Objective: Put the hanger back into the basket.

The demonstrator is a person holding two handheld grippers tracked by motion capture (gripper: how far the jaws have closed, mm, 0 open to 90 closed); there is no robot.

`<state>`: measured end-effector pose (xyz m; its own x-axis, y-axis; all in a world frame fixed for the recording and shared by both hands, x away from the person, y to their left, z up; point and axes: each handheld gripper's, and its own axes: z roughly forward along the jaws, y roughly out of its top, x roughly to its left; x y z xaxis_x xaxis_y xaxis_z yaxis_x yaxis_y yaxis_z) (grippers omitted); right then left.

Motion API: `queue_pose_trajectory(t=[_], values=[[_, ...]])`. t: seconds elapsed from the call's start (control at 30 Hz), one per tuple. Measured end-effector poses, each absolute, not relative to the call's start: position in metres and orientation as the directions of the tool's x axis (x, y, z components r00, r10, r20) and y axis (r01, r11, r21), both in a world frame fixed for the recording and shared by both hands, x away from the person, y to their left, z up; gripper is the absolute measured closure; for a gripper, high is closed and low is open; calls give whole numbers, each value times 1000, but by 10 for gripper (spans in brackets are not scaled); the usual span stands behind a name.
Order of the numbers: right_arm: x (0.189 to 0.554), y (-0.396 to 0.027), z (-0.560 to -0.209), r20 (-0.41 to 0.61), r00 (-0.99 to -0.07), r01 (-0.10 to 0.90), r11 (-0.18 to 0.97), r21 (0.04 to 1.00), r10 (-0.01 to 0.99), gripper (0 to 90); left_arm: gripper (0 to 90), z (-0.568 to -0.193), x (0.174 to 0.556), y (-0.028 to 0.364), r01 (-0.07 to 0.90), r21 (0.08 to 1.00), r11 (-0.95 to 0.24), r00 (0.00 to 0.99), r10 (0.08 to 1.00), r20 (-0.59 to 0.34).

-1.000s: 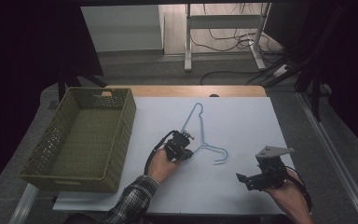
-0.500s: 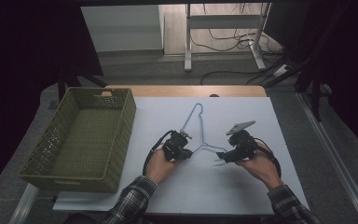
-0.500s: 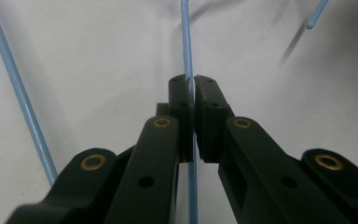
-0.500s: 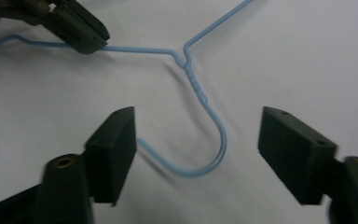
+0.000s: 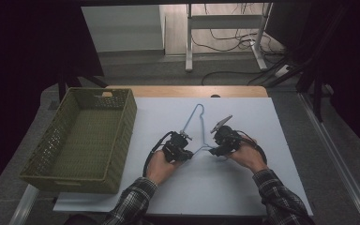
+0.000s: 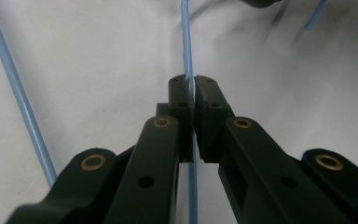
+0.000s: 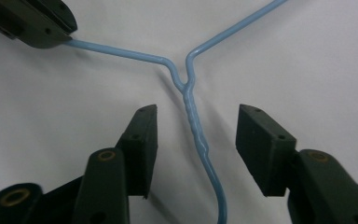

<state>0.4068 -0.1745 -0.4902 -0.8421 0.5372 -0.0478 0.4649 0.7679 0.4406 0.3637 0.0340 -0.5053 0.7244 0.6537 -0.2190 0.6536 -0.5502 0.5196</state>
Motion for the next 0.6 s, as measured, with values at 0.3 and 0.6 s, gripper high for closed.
queue_pose_trajectory(t=[0.3,0.6], values=[[411,-168,-496,-72,-879,407,819,405,472,740,866,-505,363,35,653,523,-548,727,647,-230],[408,-168,-495,-45,-906,369,836,406,422,846,701,-501,365,43,647,539,-539,728,646,-228]])
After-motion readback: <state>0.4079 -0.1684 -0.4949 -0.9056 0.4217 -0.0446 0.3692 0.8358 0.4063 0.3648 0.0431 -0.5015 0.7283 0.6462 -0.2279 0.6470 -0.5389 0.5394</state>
